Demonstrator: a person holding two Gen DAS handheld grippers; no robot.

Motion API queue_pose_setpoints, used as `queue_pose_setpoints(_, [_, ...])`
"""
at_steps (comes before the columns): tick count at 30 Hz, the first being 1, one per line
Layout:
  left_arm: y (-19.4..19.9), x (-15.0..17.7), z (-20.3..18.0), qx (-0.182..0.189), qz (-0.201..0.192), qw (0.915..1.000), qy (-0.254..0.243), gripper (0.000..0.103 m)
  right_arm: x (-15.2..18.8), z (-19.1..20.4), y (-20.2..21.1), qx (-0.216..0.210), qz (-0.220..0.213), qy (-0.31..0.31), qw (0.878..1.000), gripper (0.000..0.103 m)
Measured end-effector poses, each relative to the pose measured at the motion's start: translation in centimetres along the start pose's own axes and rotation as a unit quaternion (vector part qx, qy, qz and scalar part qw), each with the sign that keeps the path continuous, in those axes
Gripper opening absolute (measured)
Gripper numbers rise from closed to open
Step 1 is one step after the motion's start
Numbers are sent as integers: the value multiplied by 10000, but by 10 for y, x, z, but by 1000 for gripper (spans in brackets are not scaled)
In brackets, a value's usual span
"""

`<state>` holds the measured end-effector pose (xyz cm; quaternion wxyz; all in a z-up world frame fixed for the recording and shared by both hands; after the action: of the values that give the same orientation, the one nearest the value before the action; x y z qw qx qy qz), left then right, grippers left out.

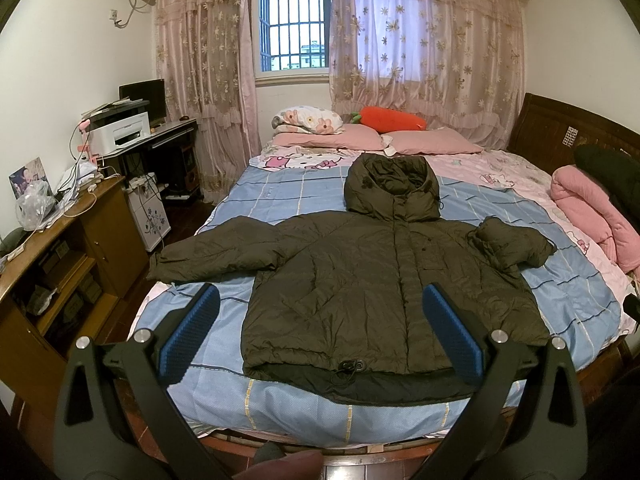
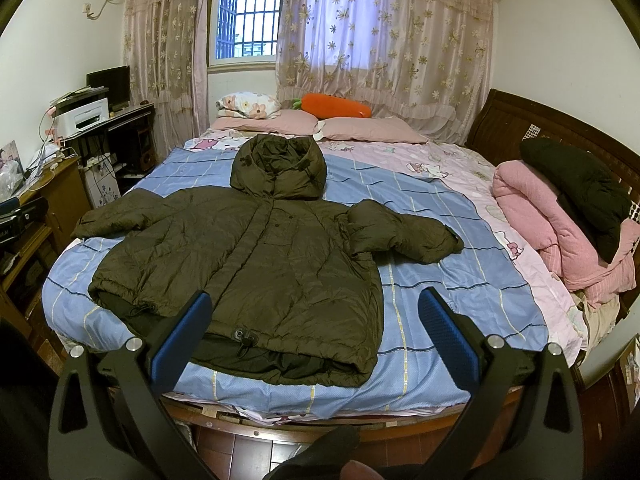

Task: Fold large clothes

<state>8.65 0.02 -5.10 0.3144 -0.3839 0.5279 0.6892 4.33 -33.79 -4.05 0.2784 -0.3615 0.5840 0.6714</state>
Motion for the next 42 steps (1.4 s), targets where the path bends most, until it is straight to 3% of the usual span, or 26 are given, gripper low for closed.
queue_pose_setpoints(25, [0,0,1,-13,14,10000,-9,101,-1,1,1,3,12,-1,10000,102])
queue_pose_setpoints(30, [-13,-1,1,234,353,9990,166,101,1,0,3,-50,98,-62,9999,102])
queue_pose_setpoints(35, [-51,-2,52,254,988,9890,1075,101,-5,-1,7,-452,190,-256,9985,102])
queue_pose_setpoints(38, [-65,-16,84,131,1101,9868,1181,101,-19,1,10,-832,139,-574,9948,102])
queue_pose_setpoints(42, [-83,-36,120,-90,1233,9851,1196,101,-47,4,21,-974,109,-669,9929,102])
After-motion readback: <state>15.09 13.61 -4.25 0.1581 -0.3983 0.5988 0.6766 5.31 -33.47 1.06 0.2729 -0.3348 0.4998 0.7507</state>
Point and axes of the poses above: each gripper's, at about its wrist camera, not at the fingertips, and y roughly against the way its jaws point, z to its left, x to its underside, the point moved 10 cm from there along -y, roughly the way its jaws point, and after that the axes turned 14 degrees about -x, right-handed, at the moved point
